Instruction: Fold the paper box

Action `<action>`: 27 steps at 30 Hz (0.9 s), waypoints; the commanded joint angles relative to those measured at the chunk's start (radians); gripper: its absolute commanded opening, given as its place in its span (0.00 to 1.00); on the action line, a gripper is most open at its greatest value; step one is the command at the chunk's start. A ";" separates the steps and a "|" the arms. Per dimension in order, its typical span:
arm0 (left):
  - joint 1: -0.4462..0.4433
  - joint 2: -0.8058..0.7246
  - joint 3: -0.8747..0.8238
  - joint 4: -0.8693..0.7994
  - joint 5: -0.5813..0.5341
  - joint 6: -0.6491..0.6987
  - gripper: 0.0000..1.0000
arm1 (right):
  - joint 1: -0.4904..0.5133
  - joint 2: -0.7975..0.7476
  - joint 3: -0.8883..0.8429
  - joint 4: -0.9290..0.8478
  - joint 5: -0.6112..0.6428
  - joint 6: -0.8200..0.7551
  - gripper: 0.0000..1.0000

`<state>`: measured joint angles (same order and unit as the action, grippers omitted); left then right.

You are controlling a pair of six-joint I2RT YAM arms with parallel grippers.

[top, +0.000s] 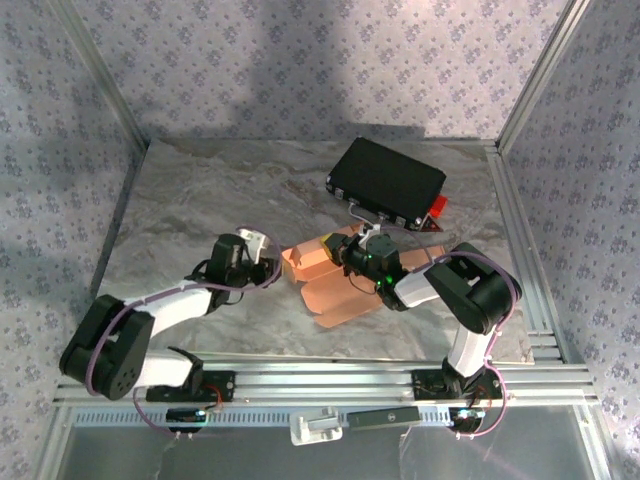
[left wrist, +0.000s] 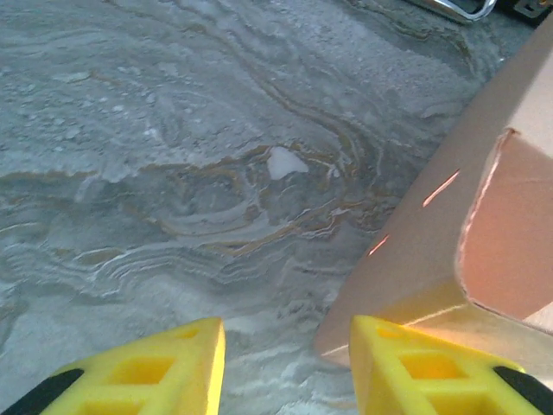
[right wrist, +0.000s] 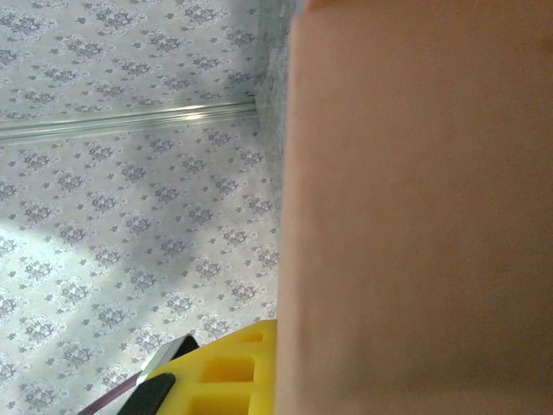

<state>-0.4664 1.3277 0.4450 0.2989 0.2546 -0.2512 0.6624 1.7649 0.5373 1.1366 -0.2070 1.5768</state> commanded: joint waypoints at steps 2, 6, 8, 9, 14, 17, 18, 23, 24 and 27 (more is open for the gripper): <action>-0.024 0.022 0.034 0.058 0.089 0.079 0.42 | -0.003 -0.018 0.010 -0.051 -0.019 -0.029 0.00; -0.034 0.064 0.063 0.047 0.124 0.119 0.42 | 0.000 -0.013 0.018 -0.051 -0.017 -0.028 0.00; -0.036 0.078 0.066 0.061 0.138 0.124 0.42 | 0.000 -0.011 0.019 -0.049 -0.017 -0.028 0.00; -0.037 0.083 0.066 0.069 0.145 0.121 0.42 | 0.000 -0.013 0.020 -0.050 -0.017 -0.028 0.00; -0.072 0.074 0.049 0.128 0.148 0.102 0.42 | -0.004 -0.013 0.016 -0.051 -0.015 -0.028 0.00; -0.093 0.068 0.040 0.150 0.138 0.094 0.42 | -0.007 -0.013 0.016 -0.050 -0.015 -0.027 0.00; -0.101 0.072 0.040 0.155 0.138 0.092 0.42 | -0.007 -0.016 0.017 -0.051 -0.015 -0.026 0.00; -0.130 0.080 0.033 0.173 0.117 0.079 0.42 | -0.008 -0.016 0.024 -0.054 -0.015 -0.024 0.00; -0.132 0.078 0.030 0.178 0.116 0.073 0.41 | -0.008 -0.016 0.025 -0.055 -0.017 -0.025 0.00; -0.145 0.073 0.021 0.192 0.105 0.061 0.41 | -0.010 -0.018 0.026 -0.058 -0.017 -0.024 0.00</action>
<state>-0.5991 1.4082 0.4801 0.4374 0.3660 -0.1761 0.6563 1.7611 0.5472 1.1175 -0.2073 1.5764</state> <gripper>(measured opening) 0.416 0.056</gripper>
